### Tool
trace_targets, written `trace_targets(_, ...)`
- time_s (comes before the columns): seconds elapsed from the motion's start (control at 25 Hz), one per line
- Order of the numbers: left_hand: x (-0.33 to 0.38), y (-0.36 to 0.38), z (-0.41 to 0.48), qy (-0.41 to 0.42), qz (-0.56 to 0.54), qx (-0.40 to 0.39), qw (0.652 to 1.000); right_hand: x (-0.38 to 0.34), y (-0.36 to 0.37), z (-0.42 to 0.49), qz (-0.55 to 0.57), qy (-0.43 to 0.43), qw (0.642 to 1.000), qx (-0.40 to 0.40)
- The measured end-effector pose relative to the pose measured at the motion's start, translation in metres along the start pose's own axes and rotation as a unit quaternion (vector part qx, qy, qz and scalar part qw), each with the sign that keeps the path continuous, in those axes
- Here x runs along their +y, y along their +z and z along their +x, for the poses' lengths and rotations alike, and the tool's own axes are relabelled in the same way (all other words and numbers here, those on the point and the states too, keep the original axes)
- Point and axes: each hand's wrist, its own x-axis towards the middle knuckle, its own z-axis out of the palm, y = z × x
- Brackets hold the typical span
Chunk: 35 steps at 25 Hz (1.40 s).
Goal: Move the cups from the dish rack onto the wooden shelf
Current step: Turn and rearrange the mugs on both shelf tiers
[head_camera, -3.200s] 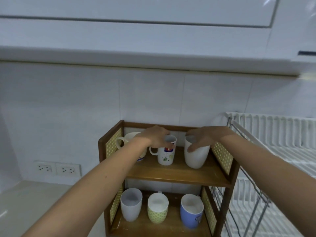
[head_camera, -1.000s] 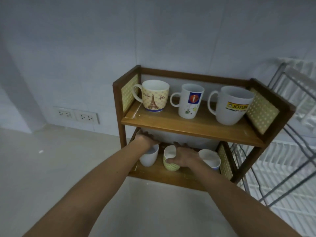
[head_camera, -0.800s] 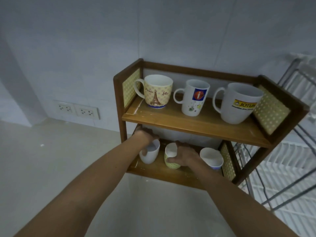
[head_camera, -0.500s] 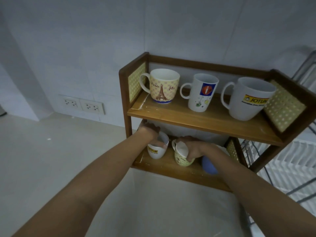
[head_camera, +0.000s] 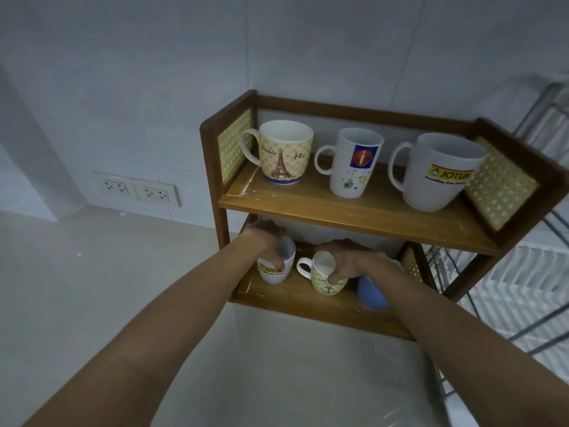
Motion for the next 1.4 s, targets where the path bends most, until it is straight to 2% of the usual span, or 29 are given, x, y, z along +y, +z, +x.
trace_targets(0.2,0.002,0.002,0.0,-0.012,0.008,0.009,1.0,0.005,0.005,-0.001,0.027,-0.031,0.999,0.02)
trace_targets(0.32,0.002,0.004,-0.001,-0.023,0.019,-0.001,1.0,0.009,0.003,-0.005,0.055,-0.014,0.998,-0.004)
trace_targets(0.4,0.005,0.007,-0.001,-0.004,0.03,0.013,0.999,0.025,-0.007,-0.009,0.094,0.039,0.995,-0.009)
trace_targets(0.48,0.02,0.01,0.002,0.046,-0.012,0.06,0.997,0.046,-0.013,-0.017,0.126,0.14,0.982,0.013)
trace_targets(0.56,0.044,0.012,0.009,0.099,-0.057,0.09,0.989,0.06,-0.01,-0.029,0.062,0.249,0.966,0.023)
trace_targets(0.64,0.069,0.014,0.017,0.127,-0.065,0.084,0.986,0.063,0.004,-0.037,-0.015,0.284,0.959,0.0)
trace_targets(0.84,0.098,0.027,0.029,0.111,-0.021,0.089,0.99,0.067,0.012,-0.04,0.045,0.208,0.977,-0.008)
trace_targets(1.16,0.097,0.031,0.034,0.102,-0.041,0.101,0.989,0.069,-0.001,-0.041,-0.022,0.058,0.994,-0.089)
trace_targets(1.28,0.098,0.031,0.034,0.1,-0.043,0.103,0.989,0.073,0.001,-0.043,0.044,0.123,0.989,-0.064)
trace_targets(1.36,0.098,0.031,0.034,0.1,-0.049,0.099,0.989,0.073,0.004,-0.045,0.007,0.191,0.981,-0.035)
trace_targets(1.4,0.097,0.031,0.034,0.1,-0.052,0.097,0.989,0.073,0.006,-0.046,-0.012,0.198,0.98,-0.022)
